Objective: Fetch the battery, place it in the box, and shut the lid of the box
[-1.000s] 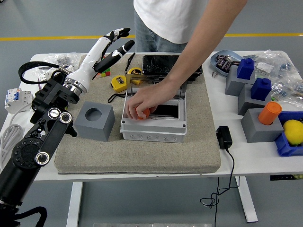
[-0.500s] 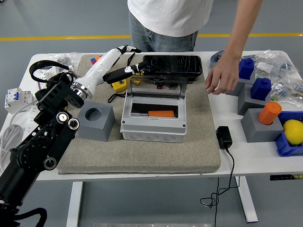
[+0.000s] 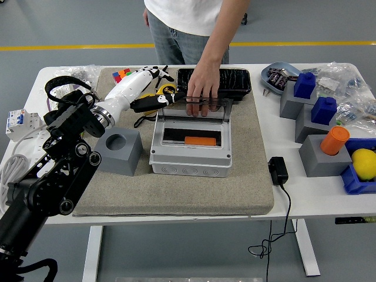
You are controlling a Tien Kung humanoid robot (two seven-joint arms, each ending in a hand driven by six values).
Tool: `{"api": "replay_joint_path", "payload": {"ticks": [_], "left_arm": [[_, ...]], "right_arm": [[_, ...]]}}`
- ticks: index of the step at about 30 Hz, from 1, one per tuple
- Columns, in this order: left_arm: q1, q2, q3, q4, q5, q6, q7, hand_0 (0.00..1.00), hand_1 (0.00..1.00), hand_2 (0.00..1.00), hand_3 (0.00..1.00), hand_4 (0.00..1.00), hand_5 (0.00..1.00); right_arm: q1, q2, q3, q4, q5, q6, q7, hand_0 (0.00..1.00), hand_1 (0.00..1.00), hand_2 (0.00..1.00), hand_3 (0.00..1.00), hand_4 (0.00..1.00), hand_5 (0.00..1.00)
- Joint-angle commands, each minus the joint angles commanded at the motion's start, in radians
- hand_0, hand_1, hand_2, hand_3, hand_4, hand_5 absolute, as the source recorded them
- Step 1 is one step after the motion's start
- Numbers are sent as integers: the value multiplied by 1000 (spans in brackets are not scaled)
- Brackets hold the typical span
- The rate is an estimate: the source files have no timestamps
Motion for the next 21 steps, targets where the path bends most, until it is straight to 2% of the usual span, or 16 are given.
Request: {"api": "replay_joint_path", "payload": {"ticks": [6, 11, 12, 16, 17, 21], "left_arm": [[1, 4, 9, -2, 31, -20, 10, 998, 998, 877, 711, 998, 998], [5, 11, 26, -11, 11, -32, 12, 998, 998, 877, 711, 998, 998], [6, 13, 32, -15, 6, -36, 12, 998, 998, 848, 663, 998, 998], [8, 22, 54, -34, -15, -43, 10, 998, 998, 848, 663, 998, 998], [8, 24, 59, -38, -17, -46, 9, 998, 979, 802, 577, 998, 998], [3, 40, 80, -56, -41, -118, 48, 998, 979, 802, 577, 998, 998]], "right_arm": [[0, 0, -1, 0, 1, 0, -1, 942, 891, 818, 840, 998, 998], [0, -1, 0, 0, 1, -1, -1, 942, 891, 818, 840, 998, 998], [0, -1, 0, 0, 1, -1, -1, 943, 891, 818, 840, 998, 998], [0, 0, 0, 0, 2, 0, -1, 943, 891, 818, 840, 998, 998], [0, 0, 1, 0, 2, 0, -1, 943, 892, 817, 840, 998, 998], [2, -1, 0, 0, 4, 0, 0, 943, 892, 817, 840, 998, 998]]}}
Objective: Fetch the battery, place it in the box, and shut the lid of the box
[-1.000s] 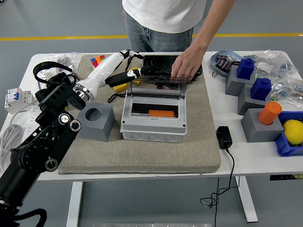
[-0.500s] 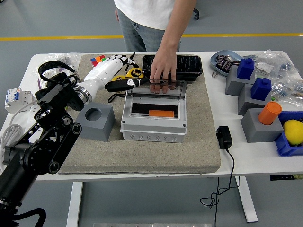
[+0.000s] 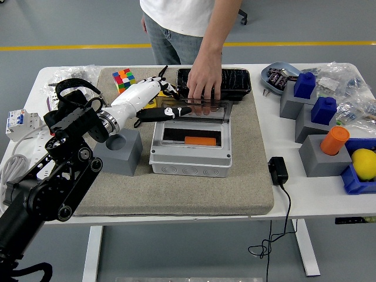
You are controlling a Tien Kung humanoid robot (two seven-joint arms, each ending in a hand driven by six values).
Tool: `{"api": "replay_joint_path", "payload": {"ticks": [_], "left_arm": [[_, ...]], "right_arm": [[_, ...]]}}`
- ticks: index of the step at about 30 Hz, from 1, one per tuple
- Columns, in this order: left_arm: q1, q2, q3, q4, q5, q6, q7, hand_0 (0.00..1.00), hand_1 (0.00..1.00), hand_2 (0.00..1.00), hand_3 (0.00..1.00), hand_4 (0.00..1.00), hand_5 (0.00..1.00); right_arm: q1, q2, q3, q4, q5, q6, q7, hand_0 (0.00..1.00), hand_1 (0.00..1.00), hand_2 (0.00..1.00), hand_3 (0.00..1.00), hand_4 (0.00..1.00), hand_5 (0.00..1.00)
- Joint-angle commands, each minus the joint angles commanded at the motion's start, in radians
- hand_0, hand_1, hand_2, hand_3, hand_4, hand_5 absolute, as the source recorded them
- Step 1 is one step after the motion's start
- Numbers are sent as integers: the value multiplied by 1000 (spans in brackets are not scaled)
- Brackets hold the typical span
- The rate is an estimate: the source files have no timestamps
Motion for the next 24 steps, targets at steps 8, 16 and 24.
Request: {"api": "replay_joint_path", "payload": {"ticks": [8, 16, 24], "left_arm": [[-5, 11, 18, -28, -11, -54, 32, 998, 979, 795, 566, 998, 998], [-12, 24, 44, -55, -27, -59, 35, 998, 971, 781, 546, 998, 998], [-16, 39, 78, -83, -47, -55, 33, 998, 967, 779, 543, 998, 998]], "right_arm": [[3, 1, 6, 0, -2, 1, 1, 942, 891, 818, 841, 998, 998], [6, 2, 10, 0, -3, 2, 3, 941, 891, 818, 840, 998, 998], [6, 1, 10, 0, -3, 1, 3, 940, 892, 818, 840, 998, 998]]}}
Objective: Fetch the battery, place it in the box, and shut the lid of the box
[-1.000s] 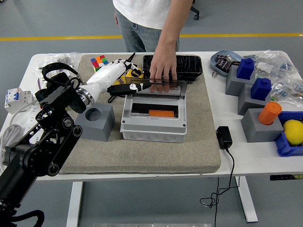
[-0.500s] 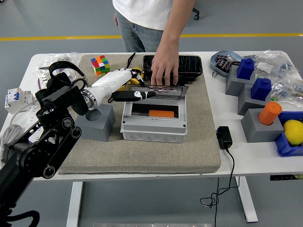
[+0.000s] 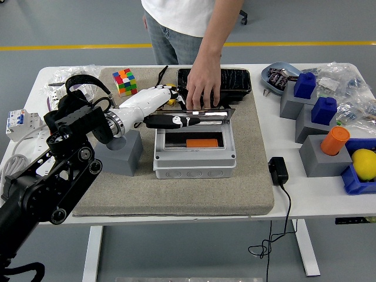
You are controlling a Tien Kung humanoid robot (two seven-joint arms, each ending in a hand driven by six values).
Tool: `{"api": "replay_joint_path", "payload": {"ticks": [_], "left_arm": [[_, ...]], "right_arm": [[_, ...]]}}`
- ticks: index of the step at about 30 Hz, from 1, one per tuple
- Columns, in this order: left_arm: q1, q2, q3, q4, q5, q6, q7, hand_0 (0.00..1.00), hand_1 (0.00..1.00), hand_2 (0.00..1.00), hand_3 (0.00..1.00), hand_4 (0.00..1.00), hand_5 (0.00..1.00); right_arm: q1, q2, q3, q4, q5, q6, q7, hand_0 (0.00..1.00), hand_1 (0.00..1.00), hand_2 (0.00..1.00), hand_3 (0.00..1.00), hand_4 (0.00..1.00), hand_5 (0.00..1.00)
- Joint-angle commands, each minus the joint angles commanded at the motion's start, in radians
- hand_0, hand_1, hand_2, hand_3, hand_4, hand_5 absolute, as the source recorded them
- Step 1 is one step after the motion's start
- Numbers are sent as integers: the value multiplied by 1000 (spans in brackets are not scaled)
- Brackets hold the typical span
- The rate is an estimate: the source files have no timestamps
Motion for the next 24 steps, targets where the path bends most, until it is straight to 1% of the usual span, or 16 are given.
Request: {"api": "replay_joint_path", "payload": {"ticks": [8, 14, 24], "left_arm": [[2, 7, 28, -19, -16, -4, 5, 998, 965, 777, 541, 998, 998], [6, 12, 44, -20, -25, -14, 11, 998, 962, 775, 539, 998, 998], [13, 28, 88, -21, -65, -38, 17, 998, 949, 765, 537, 998, 998]], "right_arm": [[0, -1, -2, 0, 0, -1, -1, 940, 892, 818, 840, 998, 998], [-3, -1, -5, 0, 1, -2, -2, 941, 892, 818, 841, 998, 998], [-5, -1, -8, 0, 3, -3, -2, 941, 891, 818, 840, 998, 998]]}}
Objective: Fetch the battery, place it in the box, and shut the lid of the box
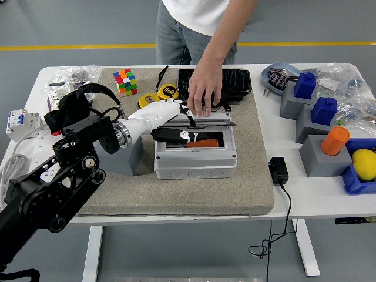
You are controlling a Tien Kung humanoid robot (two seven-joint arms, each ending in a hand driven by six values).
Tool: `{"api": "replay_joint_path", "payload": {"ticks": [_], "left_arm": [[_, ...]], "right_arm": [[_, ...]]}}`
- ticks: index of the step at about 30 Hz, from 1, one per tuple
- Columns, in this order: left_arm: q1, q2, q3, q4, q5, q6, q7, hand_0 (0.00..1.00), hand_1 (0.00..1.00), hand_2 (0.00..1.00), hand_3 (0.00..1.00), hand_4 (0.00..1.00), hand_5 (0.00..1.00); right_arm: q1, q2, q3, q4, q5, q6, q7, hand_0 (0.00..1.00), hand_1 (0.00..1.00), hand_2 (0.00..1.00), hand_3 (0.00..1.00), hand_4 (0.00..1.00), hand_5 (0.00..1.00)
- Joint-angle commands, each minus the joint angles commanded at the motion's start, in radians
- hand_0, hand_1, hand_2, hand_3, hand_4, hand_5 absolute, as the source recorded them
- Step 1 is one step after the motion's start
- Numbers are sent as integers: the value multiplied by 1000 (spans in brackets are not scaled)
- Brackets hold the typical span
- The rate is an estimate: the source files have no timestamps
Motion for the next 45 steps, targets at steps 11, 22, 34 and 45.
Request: {"api": "replay_joint_path", "payload": {"ticks": [11, 22, 34, 45], "left_arm": [[2, -1, 15, 3, -28, -20, 3, 998, 928, 759, 534, 998, 998], [10, -6, 28, 18, -40, -6, 0, 998, 895, 737, 526, 998, 998], [48, -56, -203, -84, -275, 121, -141, 857, 820, 758, 713, 998, 998], [144, -86, -487, -20, -725, 199, -217, 850, 908, 878, 899, 998, 998]], "right_arm": [[3, 1, 2, 0, 0, -1, 0, 941, 891, 818, 841, 998, 998], [5, 2, 9, 0, -2, 1, 1, 941, 891, 818, 841, 998, 998], [4, 7, 11, 0, -1, 1, 3, 941, 890, 817, 840, 998, 998], [1, 13, 5, 0, 2, 0, 6, 940, 890, 817, 840, 998, 998]]}}
